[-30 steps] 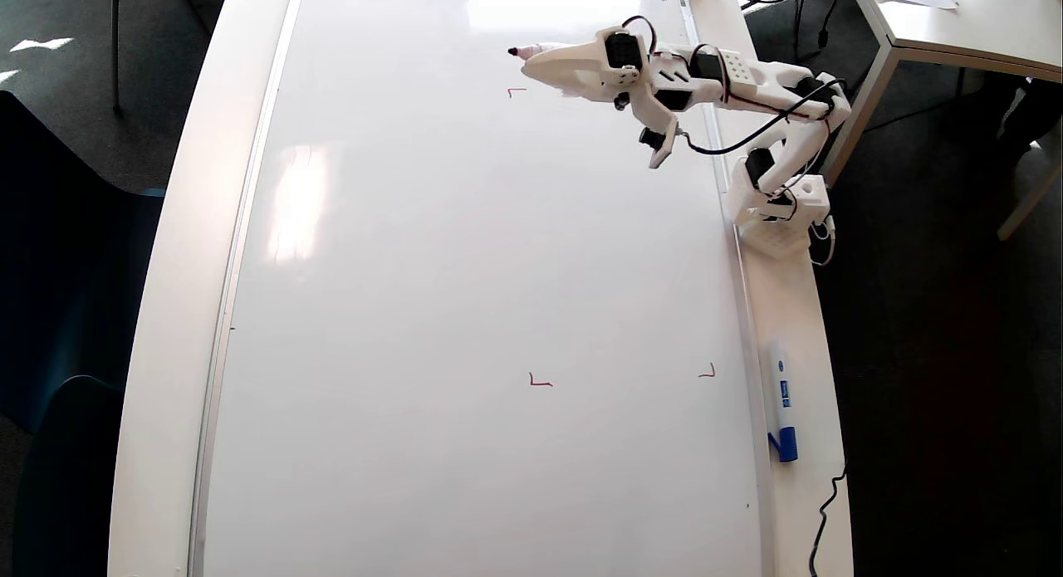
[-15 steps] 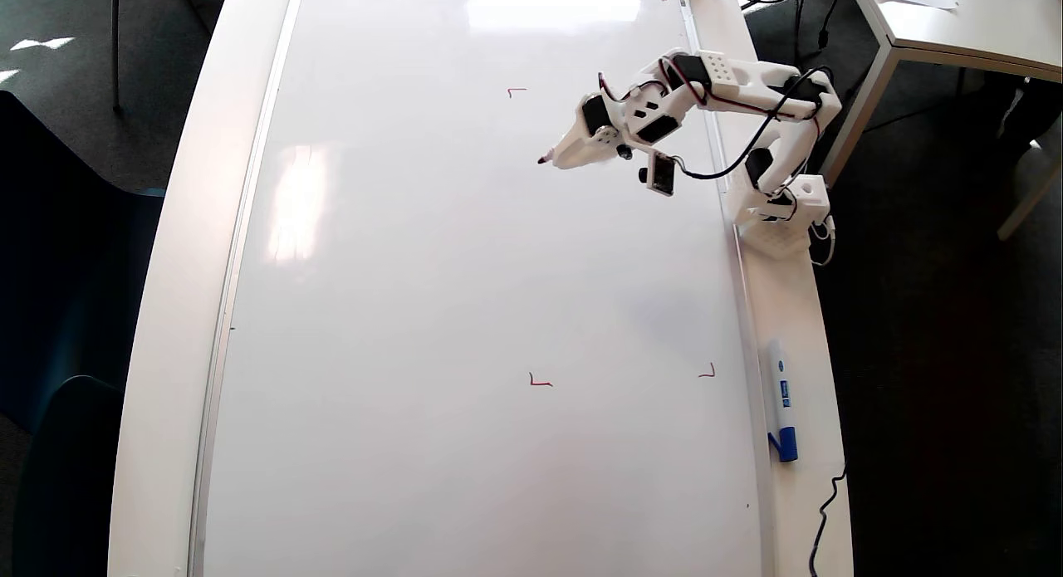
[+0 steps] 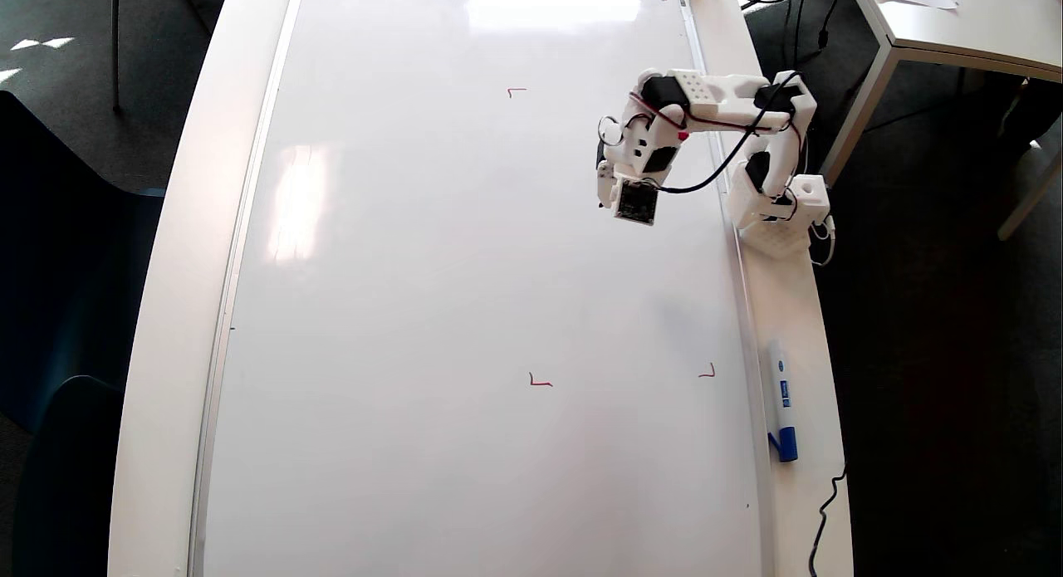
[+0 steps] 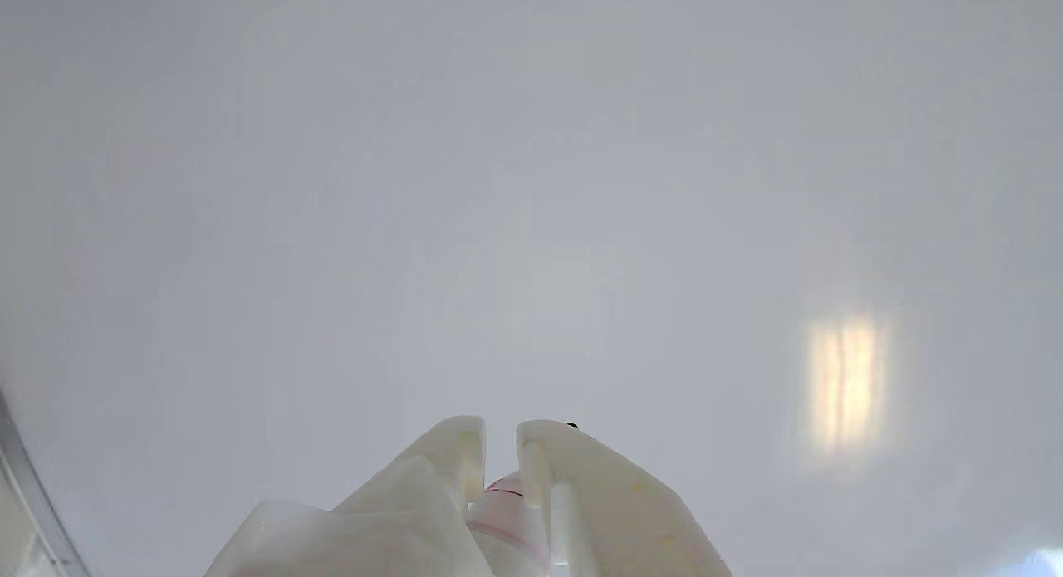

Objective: Draw on a whiteboard a robot head using a pen attached to the gripper

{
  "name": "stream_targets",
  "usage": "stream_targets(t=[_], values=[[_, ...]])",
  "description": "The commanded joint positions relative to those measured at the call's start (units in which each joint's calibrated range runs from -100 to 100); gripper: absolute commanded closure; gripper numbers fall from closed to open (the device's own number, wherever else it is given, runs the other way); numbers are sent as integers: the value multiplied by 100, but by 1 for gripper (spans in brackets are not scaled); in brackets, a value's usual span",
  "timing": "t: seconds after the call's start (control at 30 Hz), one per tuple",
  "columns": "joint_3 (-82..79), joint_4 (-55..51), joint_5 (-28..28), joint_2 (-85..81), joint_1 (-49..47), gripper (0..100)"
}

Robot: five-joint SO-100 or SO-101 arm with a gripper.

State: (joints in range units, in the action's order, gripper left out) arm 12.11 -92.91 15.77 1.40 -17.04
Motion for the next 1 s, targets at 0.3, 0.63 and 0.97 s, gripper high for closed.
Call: stream_targets(t=[0.3,0.63,0.97], values=[[610,-14,353,1038,-119,99],[1490,-179,616,2129,-347,99],[1118,-353,734,2120,-480,99]])
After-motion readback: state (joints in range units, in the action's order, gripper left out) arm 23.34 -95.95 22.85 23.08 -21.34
